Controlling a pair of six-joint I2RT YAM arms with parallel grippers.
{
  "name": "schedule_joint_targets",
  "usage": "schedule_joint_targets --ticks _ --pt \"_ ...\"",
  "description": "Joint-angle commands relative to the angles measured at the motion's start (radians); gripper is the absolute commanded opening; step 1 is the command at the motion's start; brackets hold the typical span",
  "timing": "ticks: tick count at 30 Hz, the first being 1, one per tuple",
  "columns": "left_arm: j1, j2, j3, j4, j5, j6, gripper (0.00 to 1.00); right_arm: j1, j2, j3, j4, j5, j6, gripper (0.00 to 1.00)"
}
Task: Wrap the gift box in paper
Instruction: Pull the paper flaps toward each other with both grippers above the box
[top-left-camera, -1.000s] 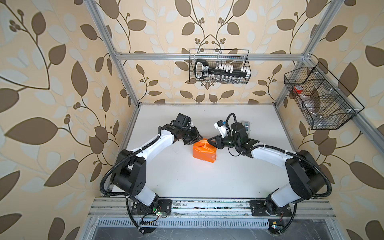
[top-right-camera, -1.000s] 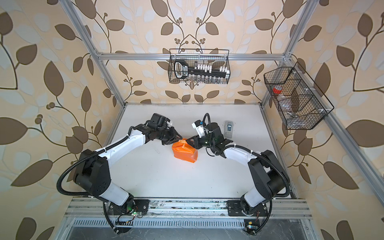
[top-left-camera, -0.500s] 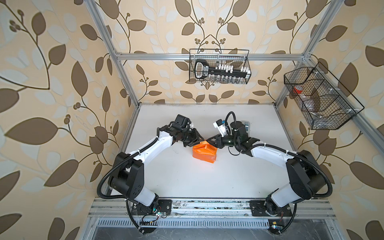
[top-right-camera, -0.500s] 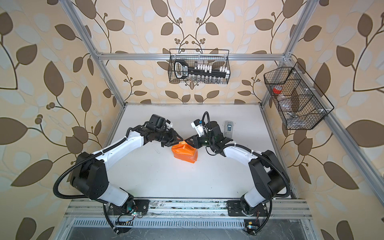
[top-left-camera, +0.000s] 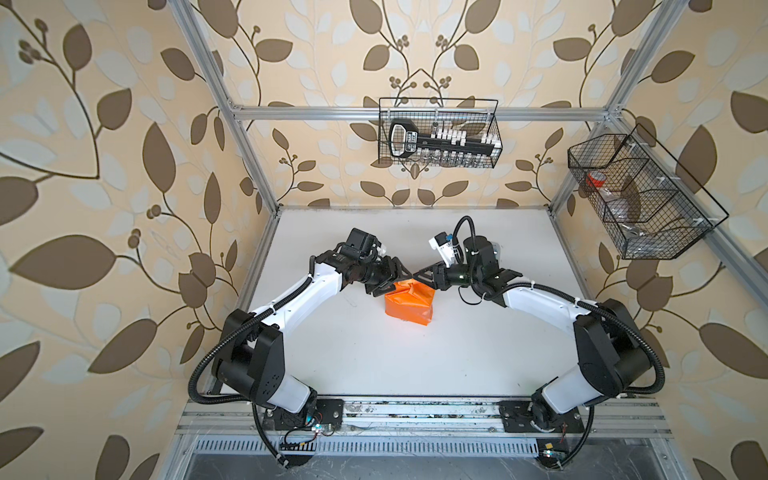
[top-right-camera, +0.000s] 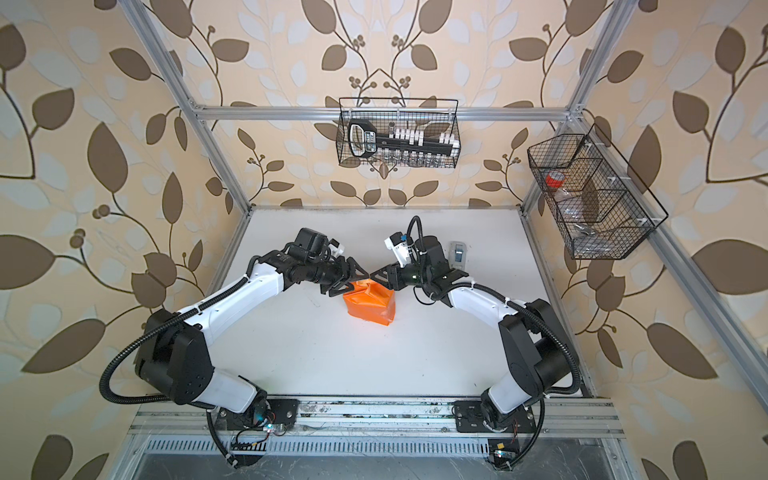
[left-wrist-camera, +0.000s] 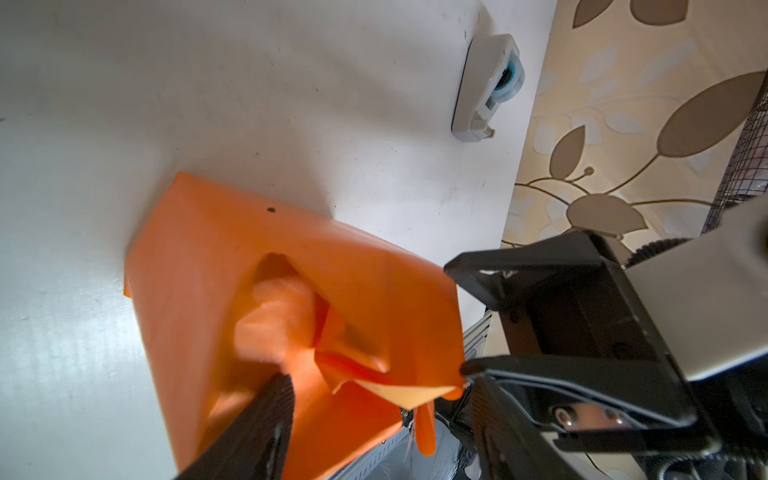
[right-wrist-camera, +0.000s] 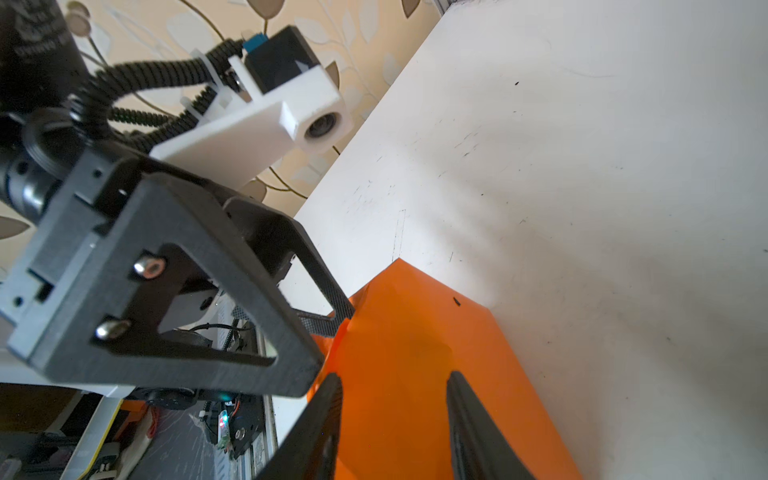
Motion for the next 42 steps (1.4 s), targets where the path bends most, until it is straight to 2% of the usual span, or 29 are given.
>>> schedule_joint_targets --ticks 1,3,8,12,16,22,24,27,31,34,39,42 --pt "0.008 -0.033 -0.029 0.005 -0.011 -0.008 0.70 -0.022 0.021 0.053 -0.042 -0.039 -0.039 0.51" --pt "0.011 -0.046 -0.054 0.016 -0.032 -0.019 0.73 -0.039 0.022 0.069 -0.069 -0.042 -0.054 0.54" --pt "0.013 -0.140 -0.126 0.111 -0.043 -0.063 0.76 -0.036 0.033 0.106 -0.098 -0.055 -0.059 0.52" --pt "0.013 -0.166 -0.140 0.117 -0.026 -0.063 0.64 -0.009 0.043 0.125 -0.111 -0.058 -0.063 0.50" --pt "0.013 -0.178 -0.146 0.103 -0.025 -0.063 0.54 0.010 0.051 0.145 -0.124 -0.049 -0.068 0.54" --pt "0.012 -0.110 -0.162 0.139 0.029 -0.063 0.38 0.018 0.076 0.189 -0.161 -0.008 -0.084 0.52" --pt "0.011 -0.102 -0.179 0.157 0.031 -0.063 0.36 0.021 0.079 0.212 -0.208 0.031 -0.119 0.48" --pt "0.011 -0.099 -0.189 0.163 0.029 -0.063 0.35 0.038 0.064 0.242 -0.294 0.130 -0.201 0.48" --pt "0.011 -0.097 -0.196 0.161 0.020 -0.064 0.35 0.055 0.022 0.276 -0.383 0.286 -0.291 0.64" --pt "0.011 -0.097 -0.207 0.163 0.015 -0.063 0.34 0.069 0.001 0.327 -0.464 0.410 -0.357 0.65" --pt "0.011 -0.088 -0.227 0.187 0.006 -0.063 0.34 0.074 -0.054 0.342 -0.555 0.440 -0.421 0.64" --pt "0.011 -0.080 -0.237 0.206 0.007 -0.064 0.34 0.109 -0.052 0.364 -0.622 0.476 -0.446 0.73"
